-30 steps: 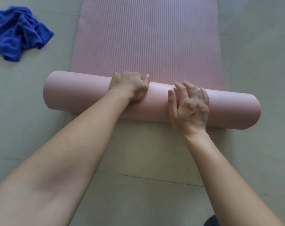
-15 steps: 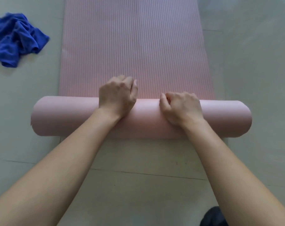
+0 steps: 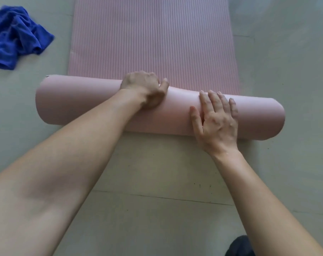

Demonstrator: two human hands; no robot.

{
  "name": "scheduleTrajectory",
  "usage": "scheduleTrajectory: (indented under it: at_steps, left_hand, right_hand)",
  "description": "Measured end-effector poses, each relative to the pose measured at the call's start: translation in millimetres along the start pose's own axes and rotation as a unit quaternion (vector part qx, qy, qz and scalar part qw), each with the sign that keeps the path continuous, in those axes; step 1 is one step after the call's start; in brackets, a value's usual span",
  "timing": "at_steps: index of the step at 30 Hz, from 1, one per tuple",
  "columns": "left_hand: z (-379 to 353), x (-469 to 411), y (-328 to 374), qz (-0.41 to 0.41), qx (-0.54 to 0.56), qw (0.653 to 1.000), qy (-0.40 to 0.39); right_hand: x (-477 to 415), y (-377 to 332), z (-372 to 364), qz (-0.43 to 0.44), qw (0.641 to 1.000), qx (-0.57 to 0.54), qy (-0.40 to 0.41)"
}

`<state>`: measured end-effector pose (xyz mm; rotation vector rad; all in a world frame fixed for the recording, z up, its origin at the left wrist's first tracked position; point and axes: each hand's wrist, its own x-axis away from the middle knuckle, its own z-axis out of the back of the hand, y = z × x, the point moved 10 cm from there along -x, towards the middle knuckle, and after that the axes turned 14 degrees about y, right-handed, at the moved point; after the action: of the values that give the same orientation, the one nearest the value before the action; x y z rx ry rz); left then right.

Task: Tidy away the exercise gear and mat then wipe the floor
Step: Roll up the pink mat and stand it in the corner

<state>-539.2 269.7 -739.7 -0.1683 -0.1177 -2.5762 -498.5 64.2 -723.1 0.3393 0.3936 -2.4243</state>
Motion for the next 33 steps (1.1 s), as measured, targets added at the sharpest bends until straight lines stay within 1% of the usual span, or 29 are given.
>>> scheduleTrajectory:
  at_steps: [2,3,4,5,6,8,9,10,11,12,13,15,16,18,20,22,24,26,28,29,30,31,32,33]
  left_hand:
    - [-24.2,17.2,1.8,0.012,0.021,0.997,-0.076]
    - [-37.2,31.2,1.9,0.022,0.034,0.994,-0.099]
    - [-41.3,44.1,2.8,0.02,0.044,0.995,-0.083]
    - [-33.5,53.1,5.3,0.002,0.057,0.998,-0.02]
    - [-15.6,61.3,8.0,-0.021,0.066,0.995,0.073]
    - [17.1,76.3,8.0,-0.054,0.063,0.968,0.235]
    - [25.9,80.4,8.9,-0.062,0.064,0.958,0.273]
    - [26.9,81.8,9.9,-0.062,0.066,0.958,0.274]
    - [24.7,82.4,9.2,-0.049,0.064,0.962,0.262]
    - [23.1,83.3,8.3,-0.031,0.059,0.967,0.246]
    - [19.0,84.7,7.9,-0.016,0.049,0.973,0.226]
    - [9.4,88.1,9.9,-0.01,0.004,0.98,0.197]
    - [5.7,87.2,10.3,-0.01,-0.017,0.982,0.185]
    - [7.0,77.6,8.9,-0.004,-0.029,0.985,0.17]
    - [17.1,55.9,7.7,0.012,-0.022,0.986,0.164]
    - [22.6,27.0,6.9,0.029,-0.003,0.992,0.12]
    - [24.5,8.1,7.8,0.034,-0.005,0.997,0.075]
    - [16.8,7.3,11.7,0.043,0.002,0.999,0.019]
    - [-9.4,28.3,15.1,0.06,0.028,0.995,-0.073]
    - [-21.1,41.7,13.6,0.074,0.043,0.992,-0.094]
    - [-22.3,51.1,12.3,0.074,0.056,0.993,-0.068]
    - [-9.7,53.8,12.4,0.054,0.07,0.996,0.017]
    - [11.7,56.1,15.5,0.02,0.075,0.989,0.122]
    - [28.4,60.3,18.0,-0.01,0.072,0.977,0.2]
  right_hand:
    - [7.0,-2.0,6.6,0.006,1.0,0.015,-0.017]
    - [14.9,-3.8,8.1,0.012,0.999,0.03,-0.028]
    - [22.4,-5.3,8.8,0.019,0.998,0.044,-0.037]
    - [26.1,-5.9,8.9,0.023,0.997,0.055,-0.047]
    - [24.5,-6.5,9.2,0.023,0.996,0.059,-0.057]
    - [9.8,-5.8,2.9,0.012,0.995,0.051,-0.086]
    - [-1.0,-3.4,-5.4,0.003,0.993,0.044,-0.108]
    - [-13.3,-0.2,-14.7,-0.007,0.991,0.039,-0.124]
    - [-25.7,3.9,-21.2,-0.026,0.989,0.04,-0.14]
    - [-38.4,8.3,-23.4,-0.05,0.989,0.041,-0.133]
    - [-51.9,11.3,-21.0,-0.066,0.992,0.042,-0.099]
    - [-71.1,11.6,-5.9,-0.074,0.997,0.034,0.013]
    - [-72.8,10.3,0.3,-0.071,0.996,0.025,0.054]
    - [-61.5,9.7,8.4,-0.072,0.993,-0.001,0.091]
    - [-39.5,10.4,11.9,-0.073,0.993,-0.023,0.086]
    - [-15.7,4.7,10.0,-0.032,0.998,-0.018,0.055]
    - [-0.6,4.0,12.0,-0.003,0.999,0.0,0.042]
    - [10.8,8.7,20.8,-0.01,0.998,0.0,0.062]
    - [27.5,5.8,32.0,-0.005,0.995,0.001,0.097]
    - [35.8,3.5,35.6,0.002,0.994,0.002,0.11]
    - [40.2,1.6,37.4,0.008,0.993,-0.002,0.114]
    - [38.5,0.7,38.0,0.007,0.994,-0.006,0.111]
    - [30.9,1.3,36.0,0.001,0.995,-0.01,0.098]
    - [19.3,2.3,30.8,-0.008,0.997,-0.01,0.076]
